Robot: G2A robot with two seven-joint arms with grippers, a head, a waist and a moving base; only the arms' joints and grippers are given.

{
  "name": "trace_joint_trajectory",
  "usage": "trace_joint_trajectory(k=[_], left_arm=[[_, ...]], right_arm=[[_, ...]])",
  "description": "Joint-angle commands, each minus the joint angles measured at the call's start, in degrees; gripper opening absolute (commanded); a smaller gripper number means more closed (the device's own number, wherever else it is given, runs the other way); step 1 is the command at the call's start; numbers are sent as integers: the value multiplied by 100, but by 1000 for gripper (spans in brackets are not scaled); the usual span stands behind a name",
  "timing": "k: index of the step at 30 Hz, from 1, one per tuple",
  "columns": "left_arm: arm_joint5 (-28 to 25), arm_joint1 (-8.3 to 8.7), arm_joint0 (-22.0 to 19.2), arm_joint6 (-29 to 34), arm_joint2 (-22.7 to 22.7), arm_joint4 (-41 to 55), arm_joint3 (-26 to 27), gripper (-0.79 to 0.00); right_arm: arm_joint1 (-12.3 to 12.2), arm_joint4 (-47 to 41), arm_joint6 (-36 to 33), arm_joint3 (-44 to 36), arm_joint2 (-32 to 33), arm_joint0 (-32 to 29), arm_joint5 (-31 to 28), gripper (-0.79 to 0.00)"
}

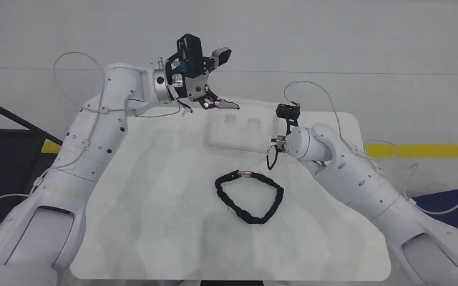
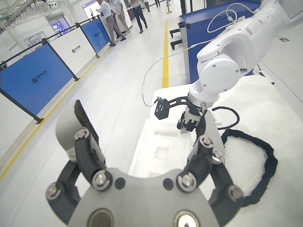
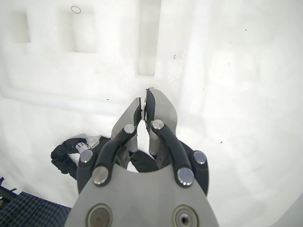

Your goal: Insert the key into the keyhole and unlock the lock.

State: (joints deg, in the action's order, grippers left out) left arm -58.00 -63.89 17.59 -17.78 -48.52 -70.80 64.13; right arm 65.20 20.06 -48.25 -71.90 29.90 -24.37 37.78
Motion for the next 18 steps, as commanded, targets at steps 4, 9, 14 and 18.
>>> trace_joint_trajectory(k=[4,9,14,18], left_arm=[[0,0,0,0,0,0,0,0],[0,0,0,0,0,0,0,0],[0,0,0,0,0,0,0,0],[0,0,0,0,0,0,0,0]], right_arm=[[-34,64,-341,-47,178,77,-179,-785],[-129,104,-732,-215,461,112,-352,-785],[-267,-145,-1145,-518,932,40,-519,-785],[-414,-562,-1383,-799,1479,-162,-778,-785]])
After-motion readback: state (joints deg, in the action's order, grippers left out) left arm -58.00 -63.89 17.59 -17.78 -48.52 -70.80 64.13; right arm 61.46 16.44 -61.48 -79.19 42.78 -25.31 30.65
